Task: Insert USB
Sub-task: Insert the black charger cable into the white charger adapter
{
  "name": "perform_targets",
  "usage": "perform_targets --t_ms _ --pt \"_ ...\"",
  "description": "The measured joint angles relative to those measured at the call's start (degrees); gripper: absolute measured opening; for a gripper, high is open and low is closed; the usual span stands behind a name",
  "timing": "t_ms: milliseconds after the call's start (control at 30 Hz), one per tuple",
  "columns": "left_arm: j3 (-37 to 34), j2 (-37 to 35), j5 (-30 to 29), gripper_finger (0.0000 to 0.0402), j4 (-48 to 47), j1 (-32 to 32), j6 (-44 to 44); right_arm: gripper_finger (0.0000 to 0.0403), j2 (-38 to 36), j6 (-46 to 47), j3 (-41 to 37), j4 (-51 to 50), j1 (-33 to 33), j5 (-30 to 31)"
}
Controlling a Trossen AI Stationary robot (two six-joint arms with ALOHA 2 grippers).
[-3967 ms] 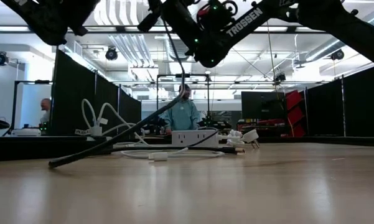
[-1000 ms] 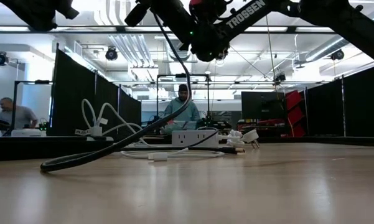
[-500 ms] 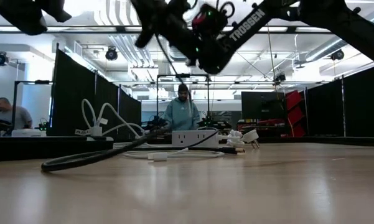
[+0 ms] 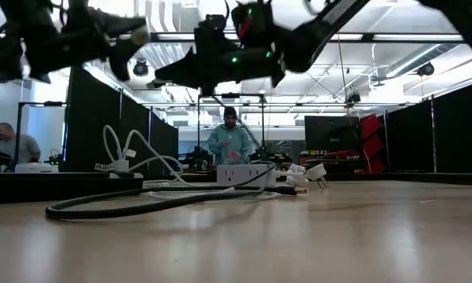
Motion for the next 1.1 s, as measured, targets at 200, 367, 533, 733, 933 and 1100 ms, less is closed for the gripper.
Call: perform_targets --t_ms 200,367,533,733,933,1100 --pt "-7.33 2.09 -0.4 0.0143 -0.7 -0.35 0.85 0.0014 -9.89 -14.84 -2.98 -18.97 4.52 13.37" --pt "-9.83 6.68 -0.62 0.0143 -0.51 -3.47 1.52 0.0014 -12.72 -18.79 -2.05 -39.58 6.25 16.22" --pt "-8.85 12.79 -4.76 0.0143 -0.57 -13.51 7.02 0.0014 -15.7 -17.07 -1.72 -55.81 7.94 18.51" --pt "-2.42 24.44 -20.35 0.0143 -2.13 -27.0 16.19 0.0014 -17.19 -13.0 -2.14 -66.02 11.6 23.34" --pt "12.61 37.97 -21.03 0.0143 -14.67 -29.48 19.66 0.0014 -18.23 -5.33 -6.3 -67.7 13.9 21.95" --pt "25.47 48.22 -20.92 0.0143 -27.41 -29.36 26.22 0.0014 -24.78 1.03 -15.43 -66.32 14.97 21.91"
